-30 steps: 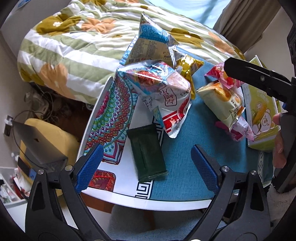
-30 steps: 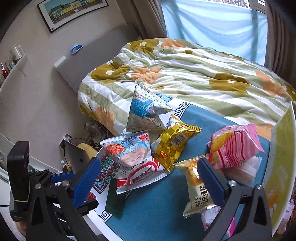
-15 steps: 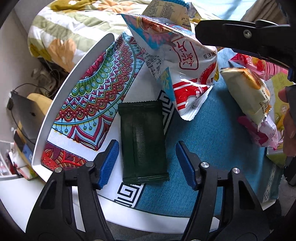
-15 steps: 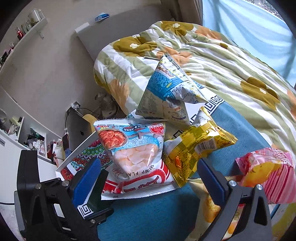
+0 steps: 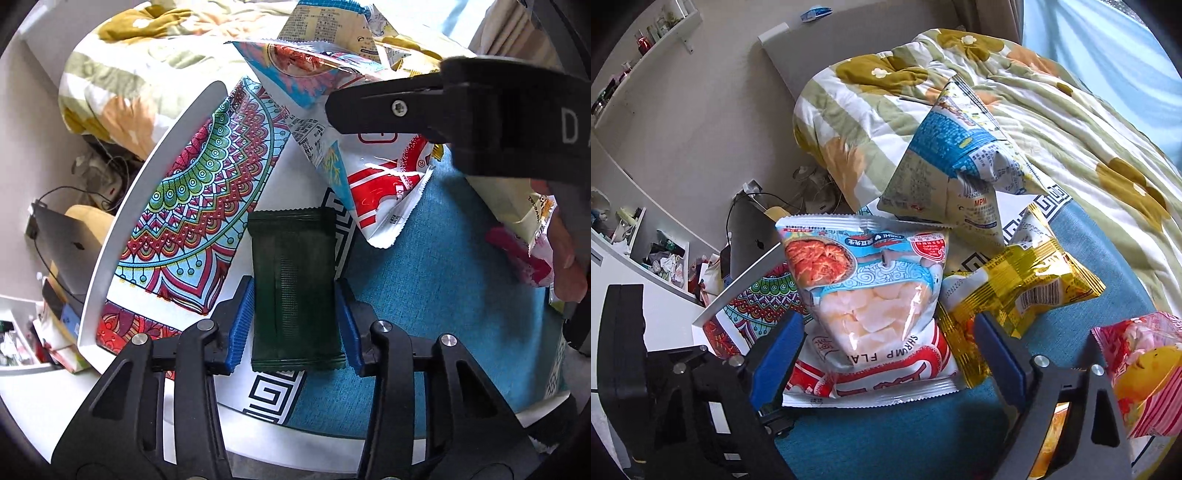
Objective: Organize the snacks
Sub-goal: 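Grasp the dark green packet with the left tool while the right tool grasps the shrimp flake bag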
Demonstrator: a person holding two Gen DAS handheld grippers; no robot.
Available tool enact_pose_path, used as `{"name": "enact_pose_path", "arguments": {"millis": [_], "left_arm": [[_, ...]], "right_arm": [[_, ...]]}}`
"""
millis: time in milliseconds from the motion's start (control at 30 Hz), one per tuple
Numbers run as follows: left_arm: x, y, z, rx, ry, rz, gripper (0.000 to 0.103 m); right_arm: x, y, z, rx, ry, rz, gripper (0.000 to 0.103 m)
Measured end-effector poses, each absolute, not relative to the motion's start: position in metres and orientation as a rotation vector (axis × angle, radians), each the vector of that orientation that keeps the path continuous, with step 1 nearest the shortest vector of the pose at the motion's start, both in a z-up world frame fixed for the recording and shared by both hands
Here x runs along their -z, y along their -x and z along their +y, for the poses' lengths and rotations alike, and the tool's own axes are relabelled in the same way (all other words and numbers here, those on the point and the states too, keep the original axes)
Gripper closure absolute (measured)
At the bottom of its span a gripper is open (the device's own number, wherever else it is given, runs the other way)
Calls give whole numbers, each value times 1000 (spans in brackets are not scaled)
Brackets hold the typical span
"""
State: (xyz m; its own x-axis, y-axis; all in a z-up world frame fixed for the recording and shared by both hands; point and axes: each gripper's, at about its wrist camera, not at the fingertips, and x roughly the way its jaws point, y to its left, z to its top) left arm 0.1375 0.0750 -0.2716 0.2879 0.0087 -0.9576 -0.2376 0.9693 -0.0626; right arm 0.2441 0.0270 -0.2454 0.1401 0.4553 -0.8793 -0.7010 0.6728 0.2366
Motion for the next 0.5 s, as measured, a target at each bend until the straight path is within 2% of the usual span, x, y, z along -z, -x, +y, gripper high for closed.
{"name": "enact_pose_path", "arguments": {"millis": [233, 300, 333, 500], "left_arm": [[270, -138, 85, -165, 212, 1271, 64], [270, -139, 88, -162, 210, 1272, 64], [269, -139, 90, -160, 209, 1273, 64], [264, -138, 93, -138, 200, 1264, 64]], "right_arm": [[260, -248, 35, -840, 238, 1186, 16], [263, -249, 37, -841, 225, 1196, 21], [265, -249, 37, -844, 217, 1202, 28], [264, -250, 36, -839, 195, 1203, 40]]}}
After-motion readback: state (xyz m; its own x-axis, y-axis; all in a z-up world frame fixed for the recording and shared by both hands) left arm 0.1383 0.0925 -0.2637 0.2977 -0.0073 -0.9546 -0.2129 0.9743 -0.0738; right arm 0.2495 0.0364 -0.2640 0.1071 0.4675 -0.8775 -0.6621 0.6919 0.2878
